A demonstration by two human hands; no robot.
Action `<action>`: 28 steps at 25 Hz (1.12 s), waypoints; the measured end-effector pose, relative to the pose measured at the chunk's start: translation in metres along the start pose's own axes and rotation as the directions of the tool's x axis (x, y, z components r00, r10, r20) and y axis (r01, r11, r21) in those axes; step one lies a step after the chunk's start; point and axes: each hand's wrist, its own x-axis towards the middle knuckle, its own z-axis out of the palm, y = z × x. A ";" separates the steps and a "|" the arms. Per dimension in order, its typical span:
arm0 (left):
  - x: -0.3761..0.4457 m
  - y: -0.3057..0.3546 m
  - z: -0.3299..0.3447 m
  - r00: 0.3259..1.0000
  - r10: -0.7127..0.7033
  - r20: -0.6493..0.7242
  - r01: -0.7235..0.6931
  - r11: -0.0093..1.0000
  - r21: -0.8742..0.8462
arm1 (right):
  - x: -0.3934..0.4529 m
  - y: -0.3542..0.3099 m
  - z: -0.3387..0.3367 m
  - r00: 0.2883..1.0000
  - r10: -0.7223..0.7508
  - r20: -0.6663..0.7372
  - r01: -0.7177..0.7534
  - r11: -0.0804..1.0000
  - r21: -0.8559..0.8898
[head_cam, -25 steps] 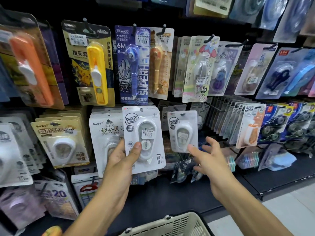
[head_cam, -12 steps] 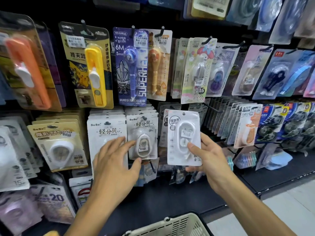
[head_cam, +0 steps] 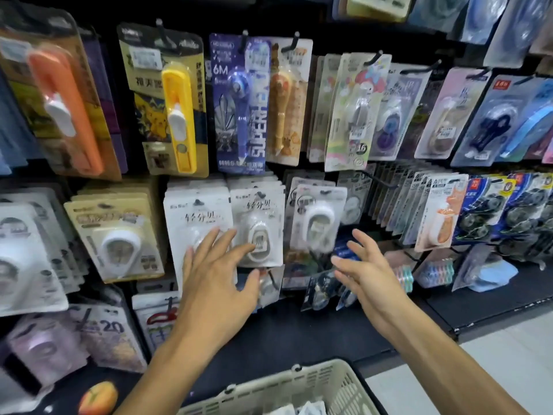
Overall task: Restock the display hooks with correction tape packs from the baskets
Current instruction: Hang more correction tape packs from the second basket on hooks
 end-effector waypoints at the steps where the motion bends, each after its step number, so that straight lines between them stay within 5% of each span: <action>1: -0.001 0.001 0.002 0.999 0.037 -0.029 -0.037 0.999 0.001 | 0.001 0.008 0.002 0.999 0.041 -0.008 -0.041 0.998 -0.055; 3: -0.011 -0.003 0.013 0.996 0.069 0.050 -0.069 0.998 -0.004 | -0.005 0.035 0.009 0.990 0.142 -0.002 -0.140 0.969 -0.203; 5: -0.026 -0.020 0.033 0.936 0.038 0.351 -0.054 0.998 0.035 | -0.017 0.076 0.016 0.957 0.280 0.074 -0.228 0.886 -0.404; 7: -0.052 -0.047 0.059 0.728 -0.028 0.685 -0.138 0.973 0.186 | -0.031 0.128 0.016 0.915 0.370 0.161 -0.186 0.741 -0.645; 10: -0.112 -0.102 0.090 0.376 -0.237 0.896 -0.210 0.920 0.331 | -0.059 0.218 0.002 0.833 0.520 0.190 -0.082 0.456 -0.886; 12: -0.155 -0.139 0.102 0.241 -0.362 0.900 -0.128 0.908 0.399 | -0.086 0.276 -0.016 0.788 0.605 0.113 -0.106 0.314 -0.943; 15: -0.197 -0.173 0.116 0.132 -0.427 0.895 -0.047 0.899 0.436 | -0.102 0.322 -0.046 0.891 0.452 -0.035 -0.094 0.109 -0.990; 17: -0.204 -0.180 0.127 0.150 -0.416 0.897 0.032 0.909 0.416 | -0.084 0.324 -0.059 0.901 0.403 -0.162 -0.246 0.164 -0.955; 20: -0.201 -0.181 0.147 0.262 -0.401 0.878 0.139 0.916 0.377 | -0.061 0.318 -0.064 0.786 0.573 -0.230 -0.511 0.394 -0.764; 25: -0.190 -0.163 0.207 0.382 -0.331 0.863 0.109 0.943 0.313 | -0.072 0.335 -0.064 0.771 0.576 -0.272 -0.546 0.377 -0.748; 28: -0.200 -0.145 0.243 0.348 -0.252 0.903 0.048 0.967 0.251 | -0.079 0.334 -0.073 0.765 0.554 -0.327 -0.625 0.516 -0.586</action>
